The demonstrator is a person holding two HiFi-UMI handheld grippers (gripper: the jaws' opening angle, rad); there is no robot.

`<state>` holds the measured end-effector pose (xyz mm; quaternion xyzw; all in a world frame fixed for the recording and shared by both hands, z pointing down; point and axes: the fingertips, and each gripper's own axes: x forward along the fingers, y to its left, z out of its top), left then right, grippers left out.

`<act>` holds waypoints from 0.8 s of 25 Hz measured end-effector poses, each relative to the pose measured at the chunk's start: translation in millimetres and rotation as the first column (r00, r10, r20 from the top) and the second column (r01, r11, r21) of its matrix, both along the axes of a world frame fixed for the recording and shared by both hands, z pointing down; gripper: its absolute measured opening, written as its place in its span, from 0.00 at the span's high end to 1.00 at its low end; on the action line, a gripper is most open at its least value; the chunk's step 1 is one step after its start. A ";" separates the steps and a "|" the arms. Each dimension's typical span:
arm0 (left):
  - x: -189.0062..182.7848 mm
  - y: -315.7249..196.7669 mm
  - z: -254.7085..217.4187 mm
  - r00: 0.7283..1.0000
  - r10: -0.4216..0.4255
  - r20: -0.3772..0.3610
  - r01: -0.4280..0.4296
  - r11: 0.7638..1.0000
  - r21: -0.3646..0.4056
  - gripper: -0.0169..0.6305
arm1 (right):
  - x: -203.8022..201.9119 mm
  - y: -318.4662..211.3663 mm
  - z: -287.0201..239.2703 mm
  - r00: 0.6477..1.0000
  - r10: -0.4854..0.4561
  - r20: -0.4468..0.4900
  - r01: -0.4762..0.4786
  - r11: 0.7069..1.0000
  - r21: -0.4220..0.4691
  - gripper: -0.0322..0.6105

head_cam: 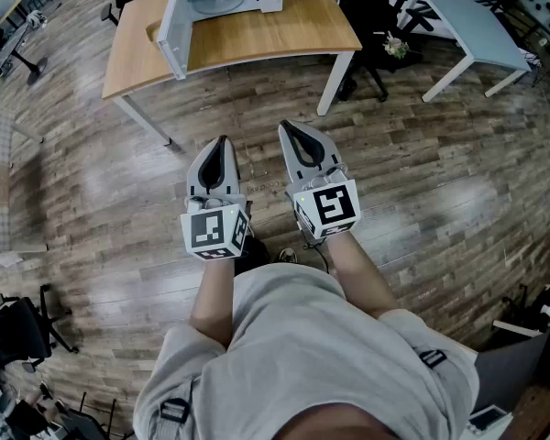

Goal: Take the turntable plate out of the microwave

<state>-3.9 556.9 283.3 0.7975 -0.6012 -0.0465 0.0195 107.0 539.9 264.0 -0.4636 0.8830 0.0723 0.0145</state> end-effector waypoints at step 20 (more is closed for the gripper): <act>-43.6 -79.3 36.6 0.998 0.063 -0.024 -0.065 0.994 -0.085 0.95 | -56.5 -69.9 37.8 0.999 0.015 0.031 -0.012 0.995 -0.098 0.92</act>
